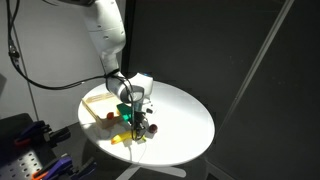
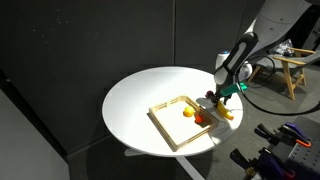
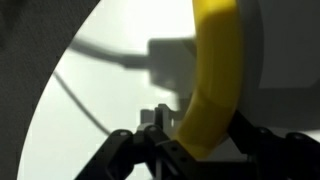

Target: Put the banana on the tray

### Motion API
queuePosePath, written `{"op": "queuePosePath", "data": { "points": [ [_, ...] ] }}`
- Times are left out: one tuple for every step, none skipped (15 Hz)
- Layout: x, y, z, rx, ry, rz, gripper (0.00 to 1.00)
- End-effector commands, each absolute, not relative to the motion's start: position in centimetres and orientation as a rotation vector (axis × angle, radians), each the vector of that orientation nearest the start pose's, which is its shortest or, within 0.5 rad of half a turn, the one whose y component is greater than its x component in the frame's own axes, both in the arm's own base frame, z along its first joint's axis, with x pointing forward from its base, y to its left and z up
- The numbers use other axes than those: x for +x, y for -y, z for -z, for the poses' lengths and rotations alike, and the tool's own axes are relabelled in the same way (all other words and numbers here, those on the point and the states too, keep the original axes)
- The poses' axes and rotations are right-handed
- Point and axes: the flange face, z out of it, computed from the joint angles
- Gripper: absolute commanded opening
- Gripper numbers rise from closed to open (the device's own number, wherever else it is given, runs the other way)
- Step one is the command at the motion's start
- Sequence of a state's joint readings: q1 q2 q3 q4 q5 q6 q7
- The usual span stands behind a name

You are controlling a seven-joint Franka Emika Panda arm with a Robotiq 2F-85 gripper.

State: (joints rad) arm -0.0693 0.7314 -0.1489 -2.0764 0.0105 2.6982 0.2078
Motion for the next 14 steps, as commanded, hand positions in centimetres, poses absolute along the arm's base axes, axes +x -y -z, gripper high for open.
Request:
{"op": "queuePosePath", "data": {
  "points": [
    [54.3, 12.6, -7.4, -3.165, -0.679, -0.198, 0.36],
    [54.3, 12.6, -7.7, -3.164, -0.674, -0.203, 0.27],
    [54.2, 12.6, -8.0, -3.162, -0.671, -0.212, 0.2],
    [54.1, 12.7, -8.4, -3.164, -0.671, -0.217, 0.16],
    [54.0, 12.7, -8.7, -3.161, -0.667, -0.226, 0.16],
    [53.9, 12.7, -9.1, -3.16, -0.669, -0.234, 0.16],
    [53.9, 12.7, -9.5, -3.16, -0.67, -0.242, 0.16],
    [53.8, 12.8, -10.1, -3.158, -0.671, -0.247, 0.16],
    [53.8, 12.8, -10.6, -3.158, -0.673, -0.249, 0.16],
    [53.8, 12.8, -11.3, -3.156, -0.669, -0.253, 0.16],
    [53.8, 12.8, -11.9, -3.155, -0.663, -0.255, 0.16],
    [53.9, 12.8, -12.6, -3.152, -0.645, -0.25, 0.16],
    [53.9, 12.7, -13.2, -3.151, -0.63, -0.251, 0.16],
    [53.9, 12.5, -13.9, -3.147, -0.601, -0.252, 0.16]
  ]
}}
